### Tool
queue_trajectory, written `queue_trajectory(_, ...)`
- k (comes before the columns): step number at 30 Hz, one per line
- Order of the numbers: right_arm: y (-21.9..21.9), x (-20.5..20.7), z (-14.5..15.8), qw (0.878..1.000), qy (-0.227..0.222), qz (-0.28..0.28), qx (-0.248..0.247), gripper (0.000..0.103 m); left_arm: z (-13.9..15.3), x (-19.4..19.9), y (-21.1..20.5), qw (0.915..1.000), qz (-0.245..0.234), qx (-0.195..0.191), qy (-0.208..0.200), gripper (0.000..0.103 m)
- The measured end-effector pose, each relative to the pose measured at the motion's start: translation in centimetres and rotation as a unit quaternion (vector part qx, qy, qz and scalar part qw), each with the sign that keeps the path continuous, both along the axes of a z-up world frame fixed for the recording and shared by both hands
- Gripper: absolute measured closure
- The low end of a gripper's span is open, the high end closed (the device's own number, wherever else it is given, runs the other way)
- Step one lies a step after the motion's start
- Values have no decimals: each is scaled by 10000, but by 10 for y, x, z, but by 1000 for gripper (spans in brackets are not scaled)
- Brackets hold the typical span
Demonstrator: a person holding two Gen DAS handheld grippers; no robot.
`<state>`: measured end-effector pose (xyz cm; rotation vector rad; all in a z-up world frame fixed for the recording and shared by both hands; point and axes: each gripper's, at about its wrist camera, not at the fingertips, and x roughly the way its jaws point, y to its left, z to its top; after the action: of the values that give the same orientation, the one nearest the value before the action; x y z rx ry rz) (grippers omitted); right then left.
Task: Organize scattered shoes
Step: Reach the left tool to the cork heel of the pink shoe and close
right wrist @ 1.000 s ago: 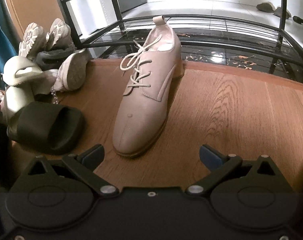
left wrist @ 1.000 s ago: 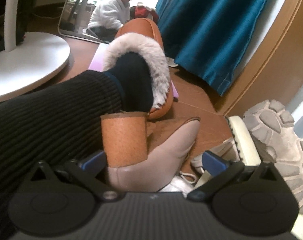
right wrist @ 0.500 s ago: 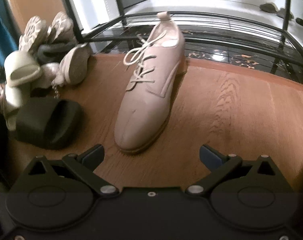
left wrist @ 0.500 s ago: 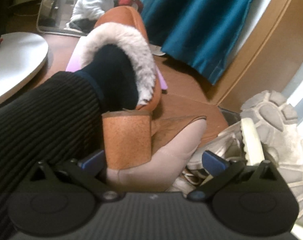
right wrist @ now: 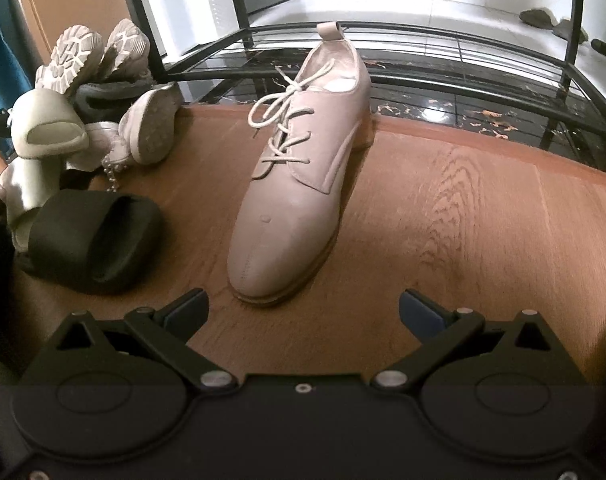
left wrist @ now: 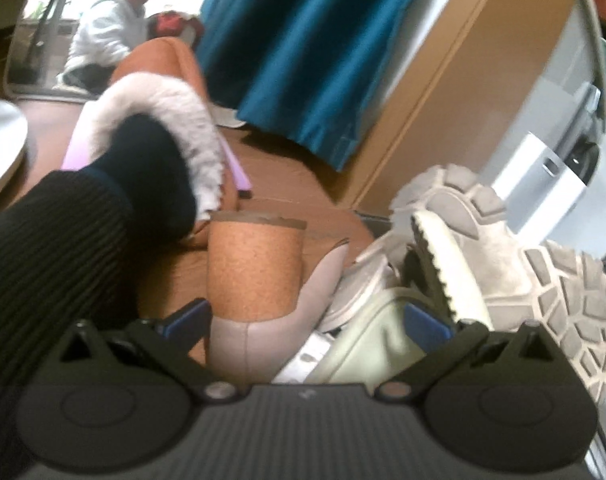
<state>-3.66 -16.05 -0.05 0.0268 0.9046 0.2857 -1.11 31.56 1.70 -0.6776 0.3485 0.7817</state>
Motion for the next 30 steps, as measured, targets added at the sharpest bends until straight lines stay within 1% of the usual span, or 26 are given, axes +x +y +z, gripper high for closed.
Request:
queue_trajectory(2,0,-1,1,10000,-19,18,9,0,0,1,1,10000,-50,26,-14,1)
queue_trajectory(4,0,-1,1,10000,-8,37,48,0,-1,4,5,9998,-206,27,-77,1)
queue_trajectory(6,0,-2,1,10000,9,68,52,0,0,8,13,9987,-481,54,-126,1)
queue_trajectory(7,1,-2,0,9999,12,96,44,0,1,10,17,9981,-592,94,-146,1)
queue_trajectory(9,3,-3,0,9999,13,155,39,0,-2,11,22,9970,-691,245,-261,0)
queue_trajectory(10,4,-3,1,9998,9,178,23,0,-3,11,22,9968,-699,258,-290,0)
queue_trajectory(15,10,-4,2,9996,-4,288,-28,0,0,12,21,9954,-843,76,-439,1)
queue_trajectory(18,14,-5,5,9994,45,314,143,0,3,18,27,9932,-1094,96,-391,1)
queue_trajectory(21,19,-5,7,9988,113,338,343,0,6,20,36,9889,-1456,59,-282,1)
queue_trajectory(24,30,1,12,9949,429,357,840,0,7,24,45,9787,-2044,174,-43,1)
queue_trajectory(25,35,3,15,9930,472,438,995,0,5,22,47,9770,-2122,227,-20,1)
queue_trajectory(28,53,12,23,9881,534,564,1329,0,-7,16,53,9816,-1900,56,-158,0)
queue_trajectory(30,65,18,28,9844,582,613,1543,0,-10,15,55,9825,-1849,48,-203,1)
